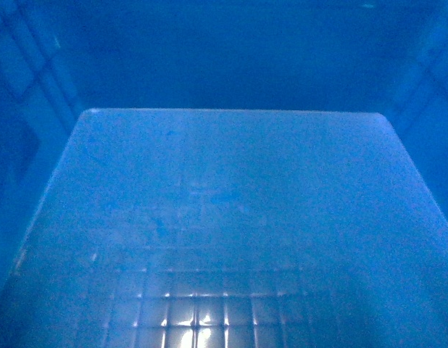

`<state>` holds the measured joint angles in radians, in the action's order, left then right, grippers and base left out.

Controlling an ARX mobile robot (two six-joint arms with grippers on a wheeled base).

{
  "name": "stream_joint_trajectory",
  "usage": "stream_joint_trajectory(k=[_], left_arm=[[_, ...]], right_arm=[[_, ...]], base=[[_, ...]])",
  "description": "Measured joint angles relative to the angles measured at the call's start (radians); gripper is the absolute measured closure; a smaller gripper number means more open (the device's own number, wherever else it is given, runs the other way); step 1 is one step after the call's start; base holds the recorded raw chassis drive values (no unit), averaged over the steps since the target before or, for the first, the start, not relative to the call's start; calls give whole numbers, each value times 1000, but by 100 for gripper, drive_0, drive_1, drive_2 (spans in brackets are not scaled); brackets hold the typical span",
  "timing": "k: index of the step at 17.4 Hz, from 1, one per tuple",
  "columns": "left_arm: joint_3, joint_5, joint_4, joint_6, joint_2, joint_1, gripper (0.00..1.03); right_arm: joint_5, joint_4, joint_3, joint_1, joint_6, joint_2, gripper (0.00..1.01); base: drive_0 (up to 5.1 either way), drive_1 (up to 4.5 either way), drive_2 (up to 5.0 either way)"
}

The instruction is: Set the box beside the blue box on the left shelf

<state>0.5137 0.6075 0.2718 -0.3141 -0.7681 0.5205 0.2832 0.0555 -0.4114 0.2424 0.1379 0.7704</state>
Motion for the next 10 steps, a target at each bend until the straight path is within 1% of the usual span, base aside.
stream_joint_trajectory(k=[10], left_arm=[[0,0,5,0,0,1,95]], right_arm=[[0,4,0,0,0,0,91]], base=[[0,0,0]])
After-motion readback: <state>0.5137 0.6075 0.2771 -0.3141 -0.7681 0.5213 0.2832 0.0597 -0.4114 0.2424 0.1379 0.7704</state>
